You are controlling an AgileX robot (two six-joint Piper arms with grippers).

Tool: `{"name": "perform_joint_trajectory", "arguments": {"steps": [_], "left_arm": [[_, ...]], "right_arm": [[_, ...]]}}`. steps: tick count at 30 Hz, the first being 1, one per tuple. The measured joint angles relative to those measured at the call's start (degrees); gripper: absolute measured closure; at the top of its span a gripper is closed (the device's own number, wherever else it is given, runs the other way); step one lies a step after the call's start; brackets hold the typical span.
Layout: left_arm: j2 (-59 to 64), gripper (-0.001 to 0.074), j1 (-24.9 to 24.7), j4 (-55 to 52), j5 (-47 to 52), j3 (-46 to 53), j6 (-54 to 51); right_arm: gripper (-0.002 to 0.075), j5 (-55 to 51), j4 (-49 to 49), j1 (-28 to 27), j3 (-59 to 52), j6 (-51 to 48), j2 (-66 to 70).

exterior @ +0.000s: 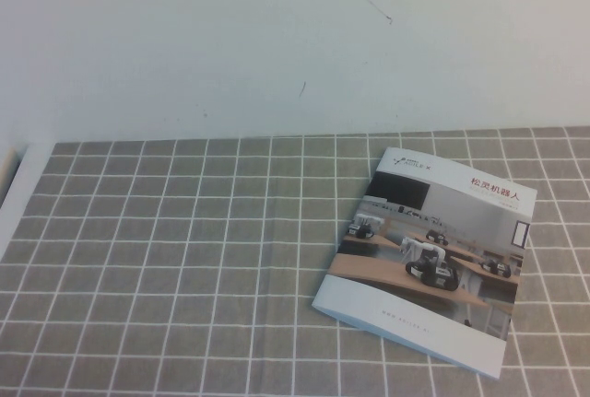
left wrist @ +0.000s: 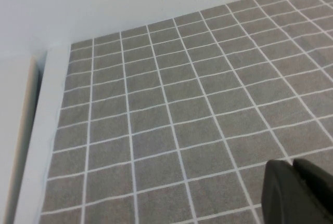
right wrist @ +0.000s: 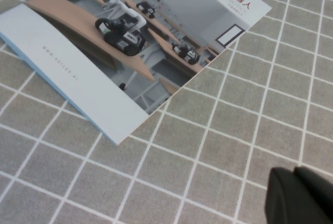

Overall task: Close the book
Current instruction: 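Close the open booklet and leave it lying on the table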

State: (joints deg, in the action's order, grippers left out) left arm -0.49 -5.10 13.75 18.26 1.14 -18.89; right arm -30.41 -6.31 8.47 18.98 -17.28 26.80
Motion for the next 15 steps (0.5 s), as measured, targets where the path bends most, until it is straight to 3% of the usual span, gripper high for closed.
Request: {"name": "perform_joint_trajectory", "arguments": {"steps": [9,15], "left_arm": [[-0.2,0.0738,0.0,-2.6,0.2,-0.1,5.3],[-0.2,0.0738,0.0,-6.1,0.6,-0.2,15.6]], "right_arm": [[0.0729,0.0,0.0,0.0,0.0,0.0,0.0],[0.0729,0.0,0.0,0.0,0.0,0.0,0.0]]}}
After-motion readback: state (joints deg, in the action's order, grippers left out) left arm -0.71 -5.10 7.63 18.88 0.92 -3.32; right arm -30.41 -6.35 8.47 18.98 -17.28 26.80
